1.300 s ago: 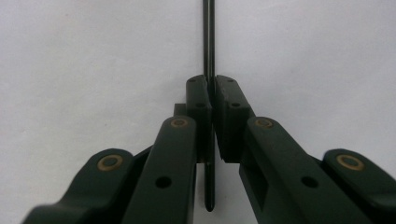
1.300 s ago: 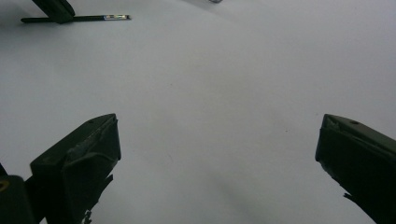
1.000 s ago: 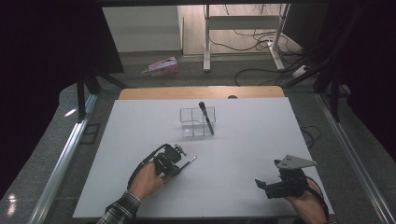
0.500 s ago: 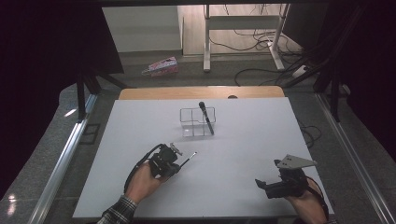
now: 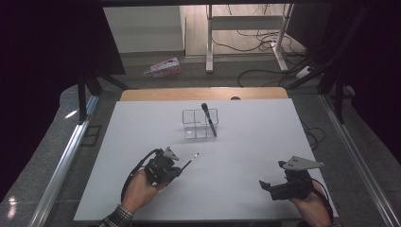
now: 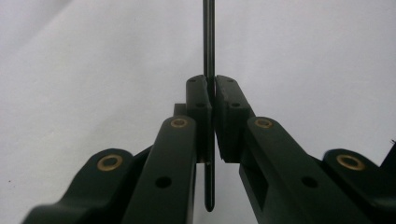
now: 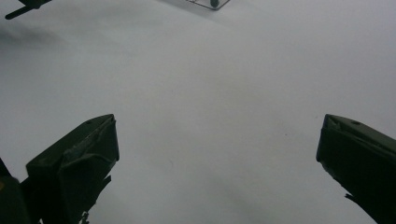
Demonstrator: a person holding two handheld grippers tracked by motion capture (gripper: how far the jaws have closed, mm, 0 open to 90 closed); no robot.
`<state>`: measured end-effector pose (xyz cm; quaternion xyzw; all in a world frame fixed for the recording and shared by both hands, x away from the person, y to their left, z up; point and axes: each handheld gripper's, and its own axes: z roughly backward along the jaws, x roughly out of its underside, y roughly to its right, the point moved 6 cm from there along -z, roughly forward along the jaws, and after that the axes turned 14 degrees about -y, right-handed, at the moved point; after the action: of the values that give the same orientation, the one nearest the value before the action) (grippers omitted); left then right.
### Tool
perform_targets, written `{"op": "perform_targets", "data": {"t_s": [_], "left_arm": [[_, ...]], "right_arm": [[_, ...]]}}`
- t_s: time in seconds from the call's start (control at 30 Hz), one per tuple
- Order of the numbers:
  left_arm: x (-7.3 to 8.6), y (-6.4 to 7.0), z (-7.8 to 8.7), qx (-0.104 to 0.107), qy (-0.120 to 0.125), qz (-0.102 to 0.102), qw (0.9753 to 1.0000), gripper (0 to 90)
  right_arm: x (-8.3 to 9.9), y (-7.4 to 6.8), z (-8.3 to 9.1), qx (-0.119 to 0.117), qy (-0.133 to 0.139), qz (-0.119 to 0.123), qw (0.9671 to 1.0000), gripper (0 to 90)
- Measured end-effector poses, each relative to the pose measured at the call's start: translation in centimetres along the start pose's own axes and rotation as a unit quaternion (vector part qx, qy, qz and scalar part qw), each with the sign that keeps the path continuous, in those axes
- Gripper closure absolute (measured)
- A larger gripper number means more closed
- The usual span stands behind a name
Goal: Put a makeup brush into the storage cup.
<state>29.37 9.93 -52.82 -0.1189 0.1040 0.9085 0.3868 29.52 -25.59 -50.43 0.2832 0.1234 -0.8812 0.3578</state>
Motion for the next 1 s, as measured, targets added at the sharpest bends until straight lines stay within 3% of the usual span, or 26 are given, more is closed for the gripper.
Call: {"op": "perform_targets", "data": {"t_s": [0.47, 0.6, 0.73, 1.0], "left_arm": [[1.4, 1.0, 1.0, 0.01, 0.057, -0.016, 0.9982, 85.8], [1.7, 1.0, 1.8, 0.022, 0.094, -0.008, 0.9953, 85.8], [2.0, 1.2, 2.2, 0.021, 0.111, -0.01, 0.9935, 85.8], [2.4, 1.7, 3.0, 0.016, 0.157, -0.016, 0.9873, 85.8]], "right_arm": [[-0.1, -0.1, 0.1, -0.004, 0.005, 0.001, 1.0, 0.0], [-0.1, -0.1, 0.1, -0.003, 0.005, 0.003, 1.0, 0.0], [-0.2, -0.1, 0.1, -0.002, 0.006, 0.005, 1.0, 0.0], [-0.2, -0.2, 0.1, -0.003, 0.009, 0.005, 0.9999, 0.0]]}}
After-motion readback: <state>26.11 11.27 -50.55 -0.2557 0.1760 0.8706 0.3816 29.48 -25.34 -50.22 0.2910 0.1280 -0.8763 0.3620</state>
